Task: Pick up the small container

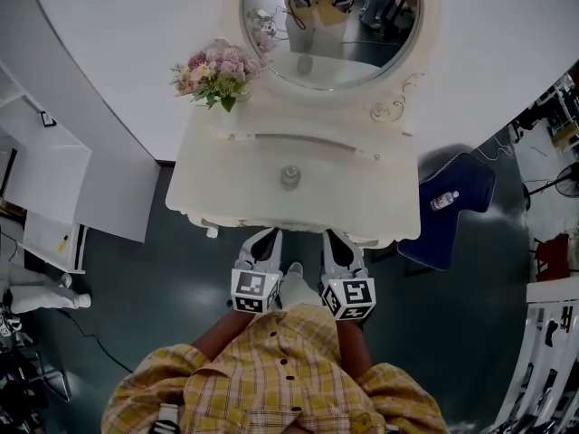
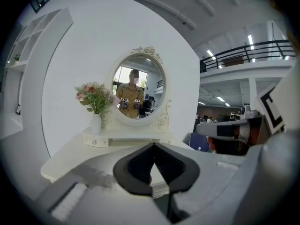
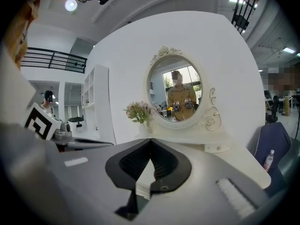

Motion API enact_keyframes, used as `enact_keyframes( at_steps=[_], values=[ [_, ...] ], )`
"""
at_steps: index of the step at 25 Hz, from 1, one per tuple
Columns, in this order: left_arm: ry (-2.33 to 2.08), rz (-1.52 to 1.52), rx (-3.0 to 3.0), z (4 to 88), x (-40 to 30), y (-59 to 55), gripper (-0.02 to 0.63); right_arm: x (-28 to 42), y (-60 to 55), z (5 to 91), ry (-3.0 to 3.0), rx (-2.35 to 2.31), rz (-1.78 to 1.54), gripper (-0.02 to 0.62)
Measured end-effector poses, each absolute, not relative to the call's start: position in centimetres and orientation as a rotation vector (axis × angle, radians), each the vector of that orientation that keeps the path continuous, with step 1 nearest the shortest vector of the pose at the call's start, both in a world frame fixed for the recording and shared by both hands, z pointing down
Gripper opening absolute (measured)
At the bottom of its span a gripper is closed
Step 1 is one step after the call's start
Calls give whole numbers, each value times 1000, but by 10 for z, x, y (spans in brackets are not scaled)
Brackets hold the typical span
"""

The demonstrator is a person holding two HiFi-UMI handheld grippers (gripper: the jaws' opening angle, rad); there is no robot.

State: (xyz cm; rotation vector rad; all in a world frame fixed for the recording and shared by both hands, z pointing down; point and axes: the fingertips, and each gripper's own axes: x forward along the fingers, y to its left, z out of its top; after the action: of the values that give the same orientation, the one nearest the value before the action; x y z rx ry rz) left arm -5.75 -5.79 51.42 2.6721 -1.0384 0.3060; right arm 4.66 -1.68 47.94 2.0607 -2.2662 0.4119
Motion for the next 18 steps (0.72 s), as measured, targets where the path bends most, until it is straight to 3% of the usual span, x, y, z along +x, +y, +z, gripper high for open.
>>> enact_keyframes(
  at_steps=[18],
  values=[
    [-1104,327,2635,519,-19,-121,-1,81,-89,482,-2338,1969,437,2]
  ],
)
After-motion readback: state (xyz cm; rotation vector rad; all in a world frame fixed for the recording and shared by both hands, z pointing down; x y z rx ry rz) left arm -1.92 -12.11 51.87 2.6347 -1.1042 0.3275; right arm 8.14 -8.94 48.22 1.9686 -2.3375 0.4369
